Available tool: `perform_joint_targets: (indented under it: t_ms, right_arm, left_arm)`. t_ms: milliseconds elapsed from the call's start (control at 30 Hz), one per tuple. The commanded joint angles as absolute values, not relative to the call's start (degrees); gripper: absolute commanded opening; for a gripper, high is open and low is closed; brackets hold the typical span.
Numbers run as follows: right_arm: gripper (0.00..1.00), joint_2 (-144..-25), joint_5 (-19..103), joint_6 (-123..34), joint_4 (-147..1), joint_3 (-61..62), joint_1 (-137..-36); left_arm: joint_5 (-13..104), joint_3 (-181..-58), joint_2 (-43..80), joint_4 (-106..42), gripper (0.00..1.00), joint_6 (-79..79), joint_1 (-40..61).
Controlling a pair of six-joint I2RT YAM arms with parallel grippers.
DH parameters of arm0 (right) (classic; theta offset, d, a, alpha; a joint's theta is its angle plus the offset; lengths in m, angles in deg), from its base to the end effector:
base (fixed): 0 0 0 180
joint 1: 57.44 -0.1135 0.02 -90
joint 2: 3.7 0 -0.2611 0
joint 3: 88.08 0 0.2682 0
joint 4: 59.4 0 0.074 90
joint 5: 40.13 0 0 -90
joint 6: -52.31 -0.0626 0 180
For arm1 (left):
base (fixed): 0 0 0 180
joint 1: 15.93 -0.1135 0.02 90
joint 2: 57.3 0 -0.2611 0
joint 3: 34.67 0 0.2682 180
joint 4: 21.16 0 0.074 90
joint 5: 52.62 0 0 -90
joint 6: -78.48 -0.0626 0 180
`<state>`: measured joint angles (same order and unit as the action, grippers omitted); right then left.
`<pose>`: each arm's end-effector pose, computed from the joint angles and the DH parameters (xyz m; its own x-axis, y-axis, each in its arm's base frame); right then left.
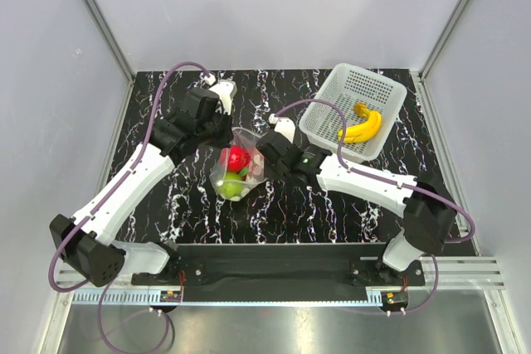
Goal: Place the food in the zip-top bag and seal the zipper
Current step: Adjust the zipper food storage bag at the center of the board.
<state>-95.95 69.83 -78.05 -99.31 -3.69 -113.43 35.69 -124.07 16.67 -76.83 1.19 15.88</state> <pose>0.2332 0.3074 0.2394 -0.7370 -0.0041 -0.6758 -0.2277 0.9430 0.2426 0.2650 -0.1622 0.3476 -0.6472 0.1427 -0.7488 0.3745 0.9151 -0.1494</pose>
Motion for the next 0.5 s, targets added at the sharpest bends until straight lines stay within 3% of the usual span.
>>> perform_joint_targets:
  t_ms: [0,100,467]
  right_arm:
    - [0.08,-94.3,71.3,-76.7,-97.4,1.1,-113.4]
    - [0.00,-92.8,71.0,-73.7,-101.0,5.5,-113.4]
    - [0.00,-90.5,76.4,-70.4,-108.1,12.2,-113.7]
  left_arm:
    - [36.8,-125.7,15.6,-74.1,0.00,1.7,15.9]
    - [36.8,-125.7,15.6,-74.0,0.00,1.8,15.9]
    - [35.6,-124.9,11.9,-72.7,0.00,2.0,15.4]
